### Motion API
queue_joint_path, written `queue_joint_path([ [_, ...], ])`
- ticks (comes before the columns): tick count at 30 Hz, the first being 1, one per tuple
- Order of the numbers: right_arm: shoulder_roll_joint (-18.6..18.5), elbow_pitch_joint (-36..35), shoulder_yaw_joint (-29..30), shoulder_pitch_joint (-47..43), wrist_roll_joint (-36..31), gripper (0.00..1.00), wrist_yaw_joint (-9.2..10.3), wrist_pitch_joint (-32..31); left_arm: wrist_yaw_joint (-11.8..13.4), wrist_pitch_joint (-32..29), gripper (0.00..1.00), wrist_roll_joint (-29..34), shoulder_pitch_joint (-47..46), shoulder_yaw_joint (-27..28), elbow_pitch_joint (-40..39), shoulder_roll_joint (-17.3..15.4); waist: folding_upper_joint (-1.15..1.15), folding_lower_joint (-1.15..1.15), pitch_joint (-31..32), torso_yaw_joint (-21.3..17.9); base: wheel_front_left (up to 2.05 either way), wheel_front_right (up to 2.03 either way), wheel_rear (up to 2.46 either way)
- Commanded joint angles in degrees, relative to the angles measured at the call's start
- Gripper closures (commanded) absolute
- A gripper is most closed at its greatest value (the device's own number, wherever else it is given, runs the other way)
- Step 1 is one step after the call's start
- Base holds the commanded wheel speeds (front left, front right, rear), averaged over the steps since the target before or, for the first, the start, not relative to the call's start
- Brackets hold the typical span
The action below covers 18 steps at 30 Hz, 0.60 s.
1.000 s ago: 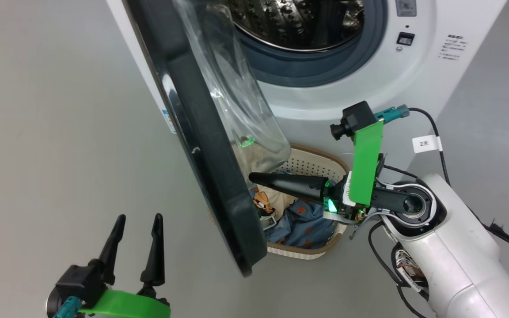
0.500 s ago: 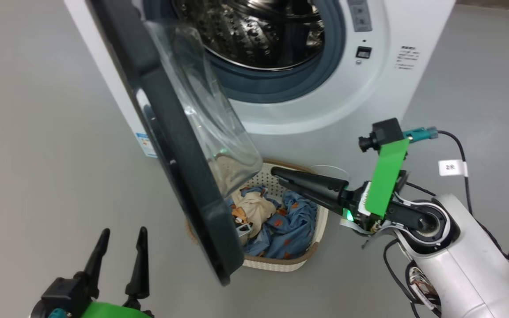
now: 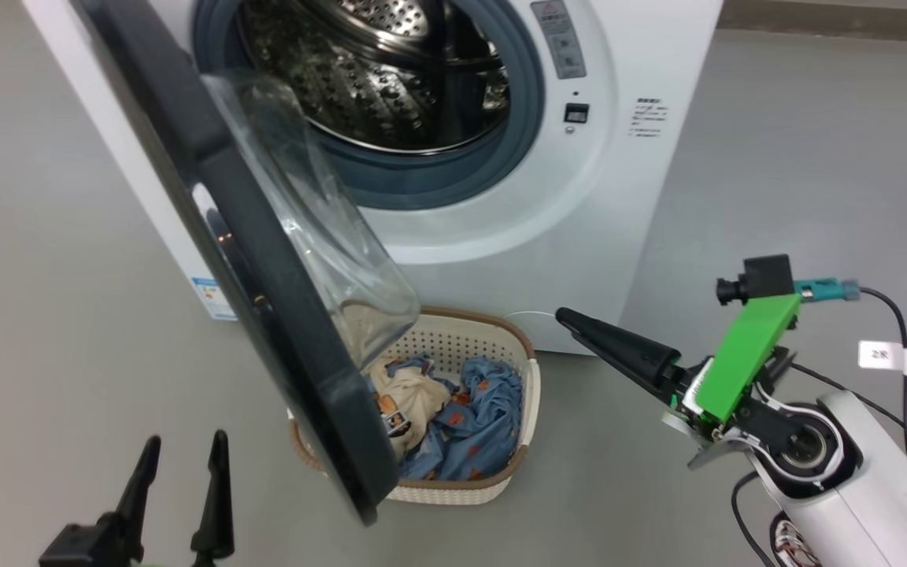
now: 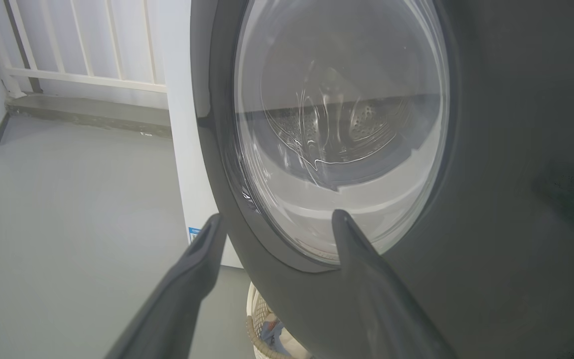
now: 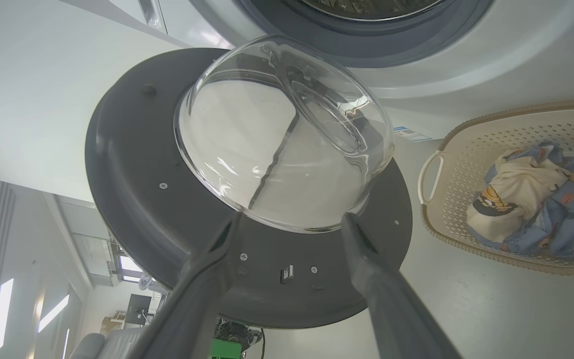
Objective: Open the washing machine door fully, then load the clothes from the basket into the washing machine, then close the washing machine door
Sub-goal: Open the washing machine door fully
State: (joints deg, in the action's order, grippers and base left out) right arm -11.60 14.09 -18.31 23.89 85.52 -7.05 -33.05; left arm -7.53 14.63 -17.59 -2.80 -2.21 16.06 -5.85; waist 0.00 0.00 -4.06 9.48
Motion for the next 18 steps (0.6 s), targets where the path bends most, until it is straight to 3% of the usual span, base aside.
queue_joint_path([
  [1, -0.58, -1.99, -0.75, -0.51, -0.76, 0.0, -0.44, 1.42, 0.04, 0.37, 0.0, -0.2, 0.29, 2.25, -1.74, -1.06, 0.0, 0.0, 0.91, -1.22, 0.0, 0.0, 0.0],
  [18, -9.86, -3.2, -4.09, -9.7, -4.12, 0.0, -0.44, 20.34, 0.04, 0.37, 0.0, 0.4, 3.29, 5.9, -3.51, -0.63, 0.0, 0.0, 2.24, -6.95, 0.0, 0.0, 0.0],
])
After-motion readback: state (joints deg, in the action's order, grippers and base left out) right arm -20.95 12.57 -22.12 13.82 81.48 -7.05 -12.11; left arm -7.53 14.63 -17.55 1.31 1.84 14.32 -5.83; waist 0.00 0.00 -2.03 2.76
